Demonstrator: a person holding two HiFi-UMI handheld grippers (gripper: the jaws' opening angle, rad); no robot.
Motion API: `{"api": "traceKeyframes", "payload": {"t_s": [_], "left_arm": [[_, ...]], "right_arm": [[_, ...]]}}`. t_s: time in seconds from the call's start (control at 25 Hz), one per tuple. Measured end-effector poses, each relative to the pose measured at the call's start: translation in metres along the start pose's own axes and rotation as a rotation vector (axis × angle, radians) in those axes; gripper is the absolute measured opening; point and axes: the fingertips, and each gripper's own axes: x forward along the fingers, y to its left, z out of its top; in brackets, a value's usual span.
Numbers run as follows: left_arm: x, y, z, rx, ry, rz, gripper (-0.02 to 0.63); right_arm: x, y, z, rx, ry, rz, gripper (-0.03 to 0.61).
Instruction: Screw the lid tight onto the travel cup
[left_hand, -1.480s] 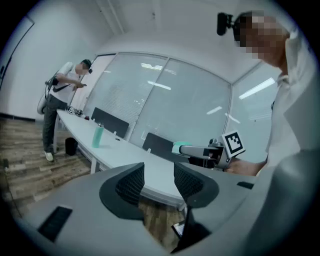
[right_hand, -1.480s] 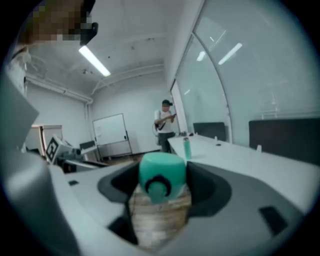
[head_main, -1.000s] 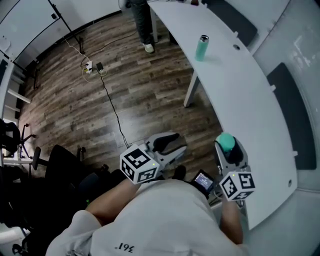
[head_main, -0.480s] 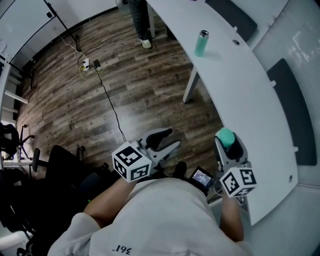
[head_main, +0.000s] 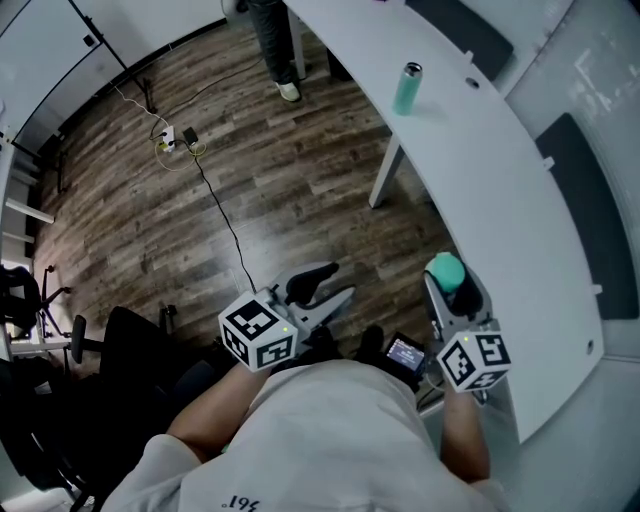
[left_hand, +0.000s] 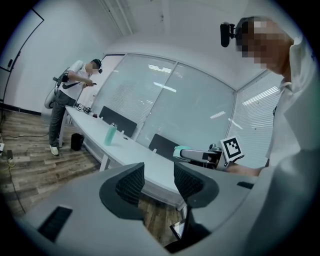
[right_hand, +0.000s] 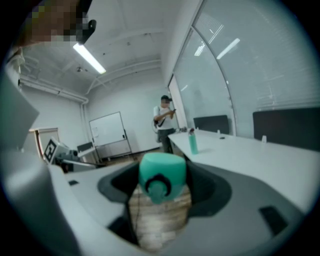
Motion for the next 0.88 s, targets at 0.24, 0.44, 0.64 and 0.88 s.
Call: {"api": "traceKeyframes", "payload": {"t_s": [0.24,0.44,0.64,0.88], "left_arm": [[-0.016,0.02,-0.003,-0.013,0.015,-0.021,0.201],[-0.02,0.033,-0.001,-0.03,0.011,-0.026,0.201],[-0.007,0.048,0.002,-0.045,0.005,-0.015,0.201],[0.02,0.078,0.021,-0.04,-0.004,0.035,0.201]], "right_arm": [[0.016,0.02,-0.001,-0.013,0.004,-0.017,0.311],[0.028,0.027,0.004,-0.027,0.016,-0.024,0.311],[0.052,0.019,0.012,-0.038,0.023,-0.001,0.311],[0.103,-0.006,0.029,-0.037,0.014,0.05,0.311]]}}
